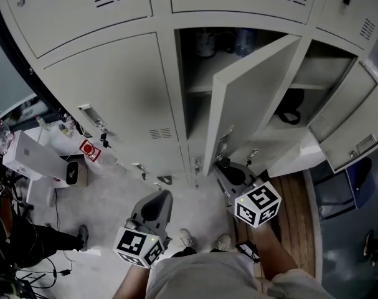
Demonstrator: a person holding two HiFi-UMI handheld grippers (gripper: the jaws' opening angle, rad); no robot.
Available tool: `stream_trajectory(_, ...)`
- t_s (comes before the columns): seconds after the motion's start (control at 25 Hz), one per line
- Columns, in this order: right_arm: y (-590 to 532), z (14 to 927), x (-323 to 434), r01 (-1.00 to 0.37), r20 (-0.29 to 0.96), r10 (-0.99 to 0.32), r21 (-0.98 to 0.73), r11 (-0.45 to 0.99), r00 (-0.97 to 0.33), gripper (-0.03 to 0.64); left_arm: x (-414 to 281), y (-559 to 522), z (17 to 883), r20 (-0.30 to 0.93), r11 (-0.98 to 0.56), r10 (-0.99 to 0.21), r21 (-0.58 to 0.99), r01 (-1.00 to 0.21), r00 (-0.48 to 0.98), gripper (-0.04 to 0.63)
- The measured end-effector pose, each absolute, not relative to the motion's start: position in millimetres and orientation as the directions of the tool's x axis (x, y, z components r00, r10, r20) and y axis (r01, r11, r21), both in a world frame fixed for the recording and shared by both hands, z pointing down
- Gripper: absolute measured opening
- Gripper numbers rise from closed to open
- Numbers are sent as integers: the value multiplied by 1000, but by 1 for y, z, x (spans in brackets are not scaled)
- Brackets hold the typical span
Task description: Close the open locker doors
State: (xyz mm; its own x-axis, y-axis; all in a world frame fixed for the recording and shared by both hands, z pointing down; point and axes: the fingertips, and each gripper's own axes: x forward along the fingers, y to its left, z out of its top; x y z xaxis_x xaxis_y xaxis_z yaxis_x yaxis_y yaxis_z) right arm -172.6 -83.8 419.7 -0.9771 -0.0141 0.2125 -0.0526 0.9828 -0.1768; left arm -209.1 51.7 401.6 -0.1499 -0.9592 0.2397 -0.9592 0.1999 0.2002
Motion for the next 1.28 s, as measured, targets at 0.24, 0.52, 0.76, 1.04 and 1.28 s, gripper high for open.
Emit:
stream_trajectory(0.24, -87, 421, -198, -49, 216, -11, -171, 984, -976, 28, -231, 56, 401, 236, 220, -957, 200, -955, -171, 21)
stream_trajectory(0.52, -94, 422, -224, -56, 220, -17, -173, 983, -975, 28, -254, 56, 401, 232, 233, -955, 204, -951, -184, 21)
stream_trajectory(0.76, -102, 423, -246, -59, 231, -20, -163, 985, -973, 28, -272, 56, 401, 224, 240, -955, 207, -948, -193, 21)
stream_trajectory(1.04, -114, 425, -268, -66, 232, -24, -173, 983, -972, 28, -289, 59, 405, 230, 259, -950, 215, -942, -209, 21)
stream_trajectory(1.28, -125, 426, -282, -75, 229, -33, -179, 981, -973, 28, -300, 58, 404, 224, 269, -949, 215, -939, -221, 21)
